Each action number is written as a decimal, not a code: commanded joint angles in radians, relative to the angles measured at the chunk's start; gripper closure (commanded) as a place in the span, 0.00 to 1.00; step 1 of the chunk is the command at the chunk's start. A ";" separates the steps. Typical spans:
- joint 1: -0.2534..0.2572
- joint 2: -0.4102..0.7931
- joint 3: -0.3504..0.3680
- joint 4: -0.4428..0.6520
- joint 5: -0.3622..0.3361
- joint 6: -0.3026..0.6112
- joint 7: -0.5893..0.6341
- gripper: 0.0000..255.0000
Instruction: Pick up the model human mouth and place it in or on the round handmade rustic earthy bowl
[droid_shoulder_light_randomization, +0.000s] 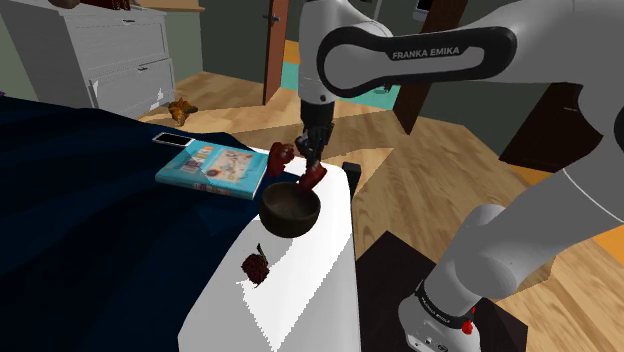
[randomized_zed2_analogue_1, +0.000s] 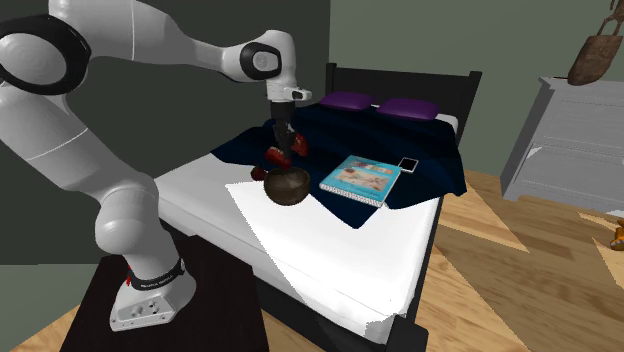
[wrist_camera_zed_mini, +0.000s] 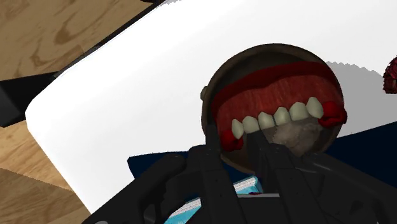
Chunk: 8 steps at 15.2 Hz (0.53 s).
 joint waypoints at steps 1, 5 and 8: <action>0.001 0.001 0.002 -0.024 0.000 0.027 0.004 1.00; 0.001 0.010 0.004 -0.071 -0.001 0.081 0.010 1.00; 0.001 0.018 0.006 -0.104 -0.003 0.122 0.016 1.00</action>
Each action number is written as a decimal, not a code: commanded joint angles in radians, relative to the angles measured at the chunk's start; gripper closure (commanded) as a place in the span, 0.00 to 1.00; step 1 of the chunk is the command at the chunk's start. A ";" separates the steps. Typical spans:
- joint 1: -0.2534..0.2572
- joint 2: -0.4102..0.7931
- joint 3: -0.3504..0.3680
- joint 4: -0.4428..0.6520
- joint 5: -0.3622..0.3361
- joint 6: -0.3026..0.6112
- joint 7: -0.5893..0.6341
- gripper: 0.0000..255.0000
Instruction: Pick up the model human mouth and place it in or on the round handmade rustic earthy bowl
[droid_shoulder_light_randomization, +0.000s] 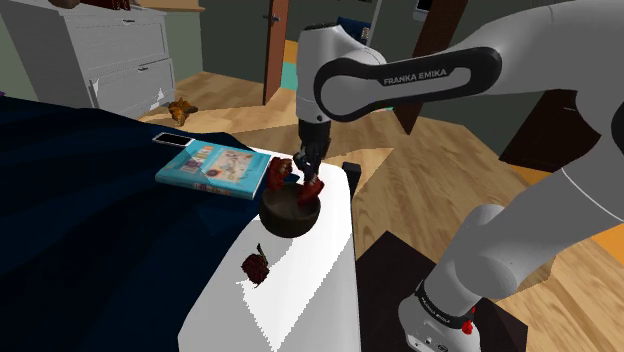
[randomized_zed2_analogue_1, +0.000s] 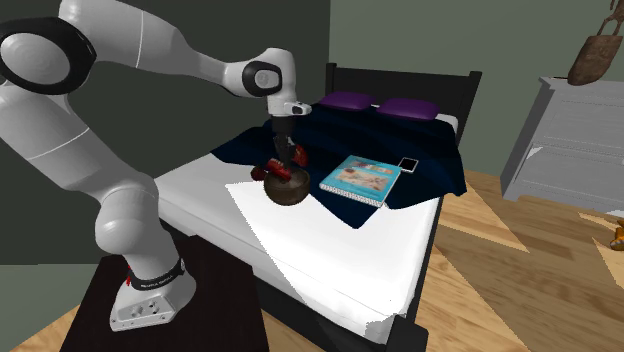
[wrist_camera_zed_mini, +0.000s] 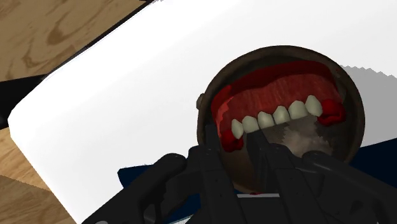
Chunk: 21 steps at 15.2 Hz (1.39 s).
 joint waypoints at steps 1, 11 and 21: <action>0.000 0.010 0.002 -0.017 -0.002 0.028 0.005 1.00; 0.000 0.015 0.003 -0.030 -0.003 0.046 0.008 0.00; 0.004 0.004 0.006 0.087 0.004 -0.083 0.004 0.00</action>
